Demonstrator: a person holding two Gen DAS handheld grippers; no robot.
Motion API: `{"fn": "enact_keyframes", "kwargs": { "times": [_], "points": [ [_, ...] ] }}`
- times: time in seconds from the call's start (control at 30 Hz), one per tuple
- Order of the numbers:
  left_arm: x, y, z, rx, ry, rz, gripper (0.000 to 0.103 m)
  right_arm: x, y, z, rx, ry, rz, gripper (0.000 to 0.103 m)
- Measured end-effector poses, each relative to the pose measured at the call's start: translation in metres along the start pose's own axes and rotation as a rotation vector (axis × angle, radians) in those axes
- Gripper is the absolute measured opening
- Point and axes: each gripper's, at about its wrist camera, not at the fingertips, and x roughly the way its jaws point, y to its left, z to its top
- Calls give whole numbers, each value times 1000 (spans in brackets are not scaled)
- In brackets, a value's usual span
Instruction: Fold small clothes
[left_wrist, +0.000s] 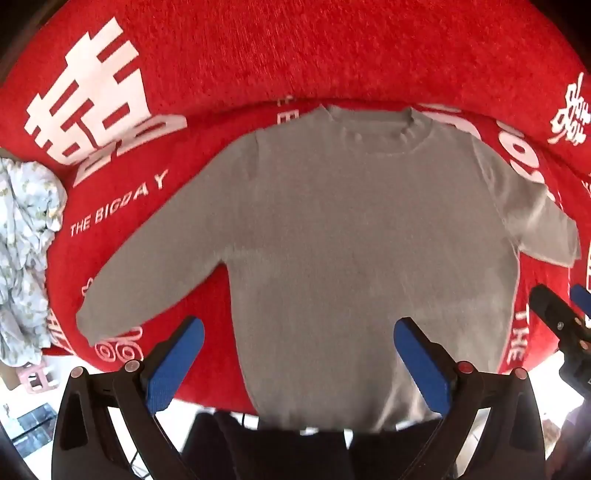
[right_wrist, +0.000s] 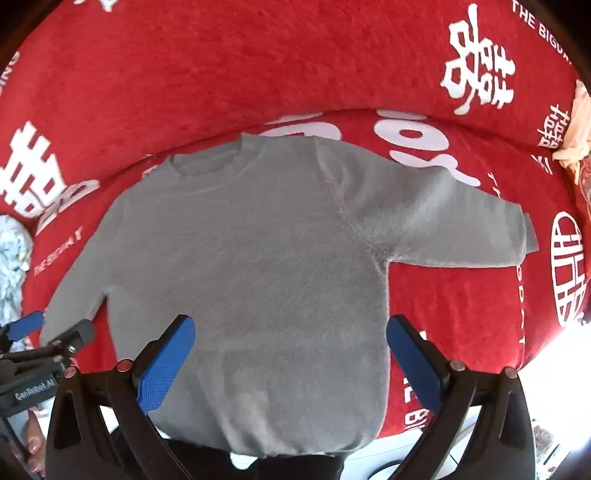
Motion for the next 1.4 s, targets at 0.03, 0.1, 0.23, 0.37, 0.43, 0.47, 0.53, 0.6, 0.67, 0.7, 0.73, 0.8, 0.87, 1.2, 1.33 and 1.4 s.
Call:
{"fn": "enact_keyframes", "kwargs": {
  "times": [0.03,0.1,0.23,0.37,0.43,0.47,0.53,0.6,0.67,0.7,0.73,0.8,0.87,1.2,1.33,1.4],
  "points": [
    [-3,-1,-5,5,9,-4,103,-5,2,-8,-7,-14,1,103],
    [-8,-3,-2,14,49,-7,103,-12,6,-8,3,-18,-2,103],
    [-12,-9,-1,33,96,-31,103,-26,9,-9,35,-42,0,103],
    [-14,-14,5,21,165,-54,103,-43,9,-10,38,-62,-20,103],
    [-16,-17,2,19,181,-53,103,-50,9,-10,35,-78,-39,103],
    [-17,-20,1,22,182,-51,103,-53,9,-11,35,-78,-41,103],
    [-19,-24,-1,42,180,-44,103,-55,9,-13,36,-80,-40,103],
    [-20,-26,-3,59,187,-26,103,-57,8,-16,37,-80,-42,103],
    [-17,-27,-5,60,202,-10,103,-60,6,-20,43,-87,-46,103],
    [-15,-26,-6,56,215,0,103,-61,6,-21,48,-89,-48,103],
    [-13,-24,-7,45,228,5,103,-62,5,-23,54,-93,-49,103],
    [-9,-21,-8,20,247,15,103,-65,3,-26,57,-106,-49,103],
    [-6,-21,-9,3,261,29,103,-70,1,-27,61,-123,-58,103],
    [-6,-26,-15,37,252,52,103,-82,2,-30,98,-162,-10,103],
    [-5,-26,-14,38,255,54,103,-81,8,-28,81,-154,-9,103],
    [-5,-27,-13,37,256,54,103,-80,10,-28,75,-155,-15,103]
  ]
}}
